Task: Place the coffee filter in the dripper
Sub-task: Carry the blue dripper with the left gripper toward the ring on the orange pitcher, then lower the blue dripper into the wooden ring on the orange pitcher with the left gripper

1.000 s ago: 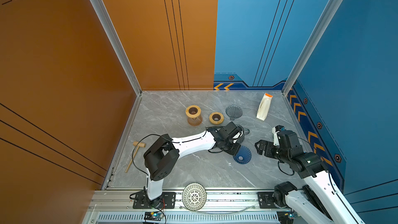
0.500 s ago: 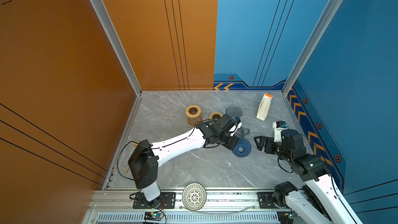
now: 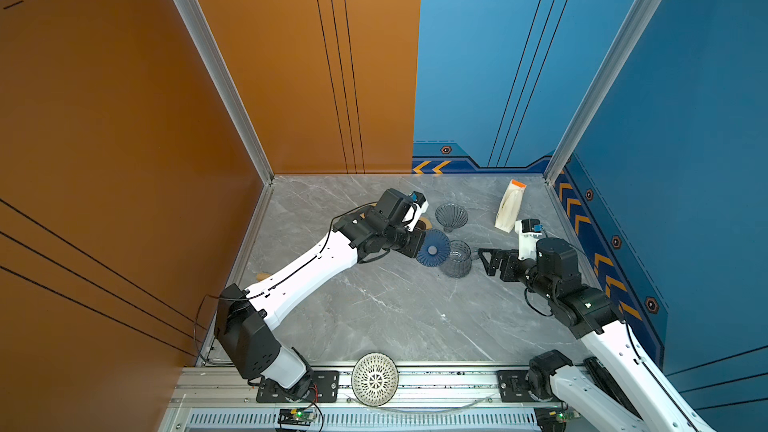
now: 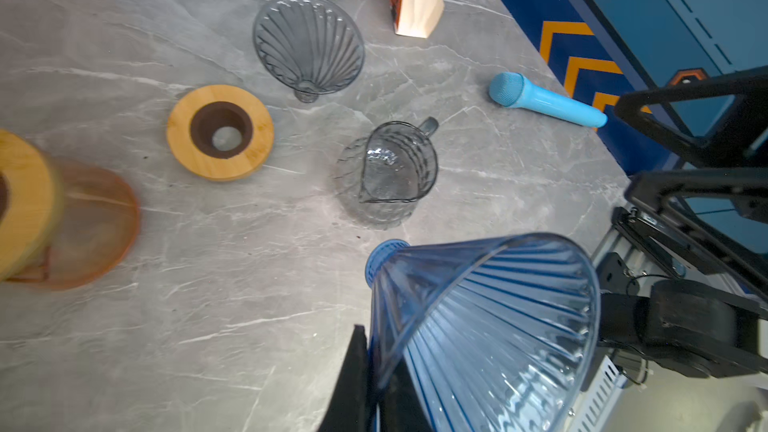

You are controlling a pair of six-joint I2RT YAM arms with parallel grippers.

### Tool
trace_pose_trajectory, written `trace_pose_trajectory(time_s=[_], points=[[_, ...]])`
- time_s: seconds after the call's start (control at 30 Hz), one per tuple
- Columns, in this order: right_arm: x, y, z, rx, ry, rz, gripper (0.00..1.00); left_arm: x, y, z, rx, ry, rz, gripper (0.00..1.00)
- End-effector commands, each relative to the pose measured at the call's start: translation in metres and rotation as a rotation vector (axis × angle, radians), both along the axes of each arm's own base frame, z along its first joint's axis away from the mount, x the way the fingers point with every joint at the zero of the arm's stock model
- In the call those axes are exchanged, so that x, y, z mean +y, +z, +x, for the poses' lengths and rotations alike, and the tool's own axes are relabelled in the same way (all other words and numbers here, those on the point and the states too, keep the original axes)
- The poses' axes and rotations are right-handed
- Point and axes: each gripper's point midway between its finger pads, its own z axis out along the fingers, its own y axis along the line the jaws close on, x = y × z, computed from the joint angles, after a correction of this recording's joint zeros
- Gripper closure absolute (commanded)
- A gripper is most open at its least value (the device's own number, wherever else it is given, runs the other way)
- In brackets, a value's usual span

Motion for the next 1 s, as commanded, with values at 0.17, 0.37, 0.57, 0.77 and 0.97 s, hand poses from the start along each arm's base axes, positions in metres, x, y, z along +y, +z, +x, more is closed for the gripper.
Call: trace_pose_trajectory(time_s=[0.17, 0.37, 0.57, 0.77, 0.97], points=[[0.038, 0.028, 0.016, -0.111, 0.149, -0.013, 0.00, 0.056, 0.029, 0.045, -0.091, 0.110, 0.013, 1.00], [0.065, 0.037, 0.029, -0.190, 0.214, 0.003, 0.00, 0.077, 0.025, 0.073, -0.067, 0.172, -0.002, 1.00], [0.086, 0.046, 0.034, -0.205, 0.265, -0.001, 0.00, 0.100, 0.021, 0.098, -0.050, 0.224, -0.011, 1.00], [0.073, 0.031, 0.038, -0.135, 0.183, -0.078, 0.00, 0.117, 0.007, 0.120, -0.057, 0.242, 0.041, 1.00], [0.073, 0.022, 0.040, -0.101, 0.177, -0.085, 0.00, 0.132, -0.005, 0.139, -0.042, 0.272, 0.061, 1.00]])
